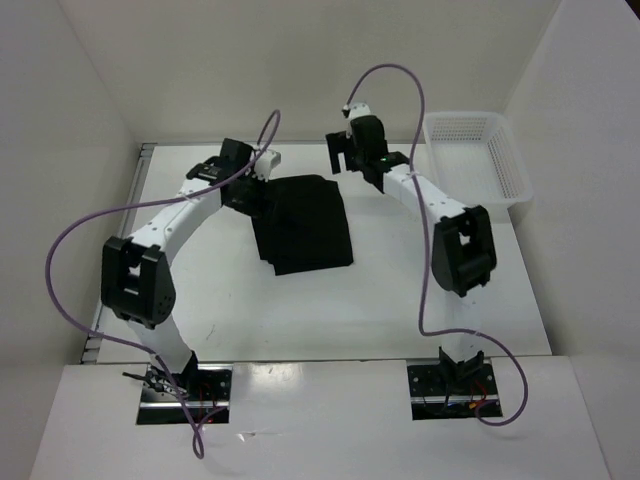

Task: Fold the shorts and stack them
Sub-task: Fold the shorts

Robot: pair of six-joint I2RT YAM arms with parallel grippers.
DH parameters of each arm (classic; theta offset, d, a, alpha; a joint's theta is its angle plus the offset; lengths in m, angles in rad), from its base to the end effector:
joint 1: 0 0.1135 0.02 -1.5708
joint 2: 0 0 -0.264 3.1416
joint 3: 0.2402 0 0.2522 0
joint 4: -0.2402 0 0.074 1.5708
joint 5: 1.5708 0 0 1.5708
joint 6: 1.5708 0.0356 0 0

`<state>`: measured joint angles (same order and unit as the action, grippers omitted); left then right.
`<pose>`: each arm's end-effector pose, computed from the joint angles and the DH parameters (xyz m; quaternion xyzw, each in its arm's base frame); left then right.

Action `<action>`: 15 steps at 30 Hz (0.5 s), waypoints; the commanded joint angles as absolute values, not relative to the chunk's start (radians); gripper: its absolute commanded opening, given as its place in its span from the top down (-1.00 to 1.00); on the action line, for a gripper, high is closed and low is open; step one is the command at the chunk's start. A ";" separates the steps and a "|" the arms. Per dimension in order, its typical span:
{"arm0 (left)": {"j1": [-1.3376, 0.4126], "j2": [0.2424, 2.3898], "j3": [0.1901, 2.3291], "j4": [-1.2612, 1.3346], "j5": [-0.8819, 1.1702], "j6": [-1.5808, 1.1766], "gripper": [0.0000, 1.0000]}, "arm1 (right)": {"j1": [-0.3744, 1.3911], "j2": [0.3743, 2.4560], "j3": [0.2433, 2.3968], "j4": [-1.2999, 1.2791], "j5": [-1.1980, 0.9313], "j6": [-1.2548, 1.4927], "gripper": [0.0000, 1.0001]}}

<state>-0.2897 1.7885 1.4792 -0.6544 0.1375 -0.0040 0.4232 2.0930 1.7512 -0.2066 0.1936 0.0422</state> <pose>0.3733 -0.1164 0.2641 0.1559 0.9394 -0.1085 0.2854 0.4546 0.1973 0.2599 -0.1179 0.8613 0.0303 0.4932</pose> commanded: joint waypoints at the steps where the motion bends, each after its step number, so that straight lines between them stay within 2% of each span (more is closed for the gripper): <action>1: -0.264 1.669 1.535 -0.647 0.214 0.000 -0.88 | 0.410 1.850 1.689 -0.193 0.170 -0.138 -1.00; 8: 0.010 1.484 1.464 -0.597 0.221 0.000 -0.94 | 0.379 1.446 1.300 -0.311 0.137 -0.371 -1.00; 11: 0.199 1.383 1.355 -0.549 0.221 0.000 -0.98 | 0.309 1.260 1.073 -0.345 0.182 -0.504 -1.00; 12: 0.269 1.359 1.327 -0.540 0.212 0.000 -0.98 | 0.278 1.193 1.042 -0.345 0.195 -0.520 -1.00; 15: 0.339 1.284 1.246 -0.540 0.196 0.000 -0.98 | 0.103 1.122 0.997 -0.382 0.143 -0.479 -1.00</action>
